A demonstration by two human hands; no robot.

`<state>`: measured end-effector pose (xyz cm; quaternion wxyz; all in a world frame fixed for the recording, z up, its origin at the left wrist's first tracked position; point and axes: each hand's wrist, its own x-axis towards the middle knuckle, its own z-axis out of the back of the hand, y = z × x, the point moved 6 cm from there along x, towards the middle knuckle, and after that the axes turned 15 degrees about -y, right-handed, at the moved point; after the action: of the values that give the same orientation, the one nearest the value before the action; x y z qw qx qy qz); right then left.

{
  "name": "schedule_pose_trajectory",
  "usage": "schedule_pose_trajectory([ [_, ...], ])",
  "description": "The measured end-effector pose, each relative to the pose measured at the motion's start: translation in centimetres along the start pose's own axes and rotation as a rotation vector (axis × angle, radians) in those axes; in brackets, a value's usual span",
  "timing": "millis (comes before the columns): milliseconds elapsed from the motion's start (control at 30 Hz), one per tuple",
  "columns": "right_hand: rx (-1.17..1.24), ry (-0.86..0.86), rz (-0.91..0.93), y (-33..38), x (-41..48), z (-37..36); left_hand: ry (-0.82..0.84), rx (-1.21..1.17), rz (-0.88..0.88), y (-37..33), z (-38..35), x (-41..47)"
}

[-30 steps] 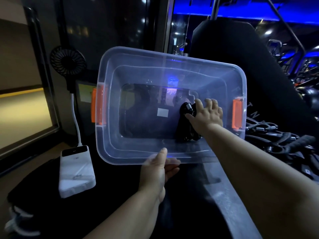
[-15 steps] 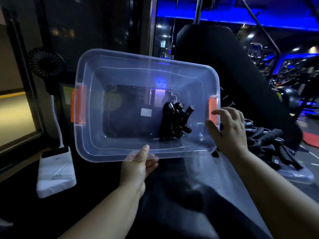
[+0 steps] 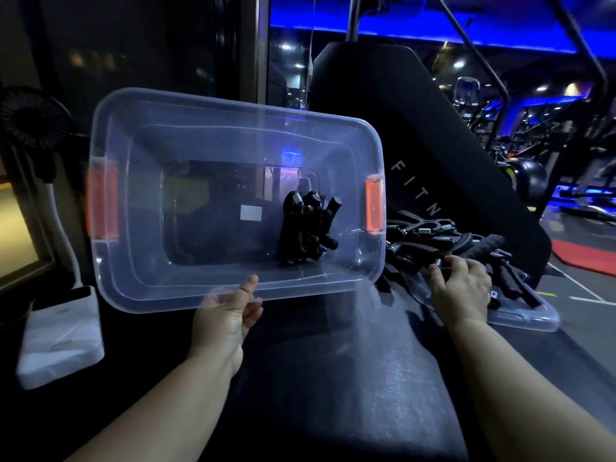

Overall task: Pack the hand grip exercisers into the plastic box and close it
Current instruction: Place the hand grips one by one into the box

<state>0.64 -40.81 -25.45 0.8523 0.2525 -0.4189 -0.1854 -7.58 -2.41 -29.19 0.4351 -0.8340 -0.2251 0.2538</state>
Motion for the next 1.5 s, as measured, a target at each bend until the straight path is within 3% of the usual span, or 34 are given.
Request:
schedule_pose_trajectory([
  [133, 0.053, 0.074, -0.129, -1.2, 0.0, -0.6, -0.003, -0.009, -0.015, 0.2, 0.0, 0.1],
  [400, -0.059, 0.095, -0.074, -1.2, 0.5, -1.4, -0.009, -0.003, -0.038, 0.0, -0.1, -0.2],
  [1067, 0.118, -0.102, -0.202, 0.5, -1.0, 3.8, -0.013, 0.013, -0.041, -0.1, -0.1, -0.3],
  [1500, 0.454, -0.281, -0.142, 1.8, -0.8, 6.7, -0.007, 0.012, -0.045, -0.1, -0.1, -0.3],
])
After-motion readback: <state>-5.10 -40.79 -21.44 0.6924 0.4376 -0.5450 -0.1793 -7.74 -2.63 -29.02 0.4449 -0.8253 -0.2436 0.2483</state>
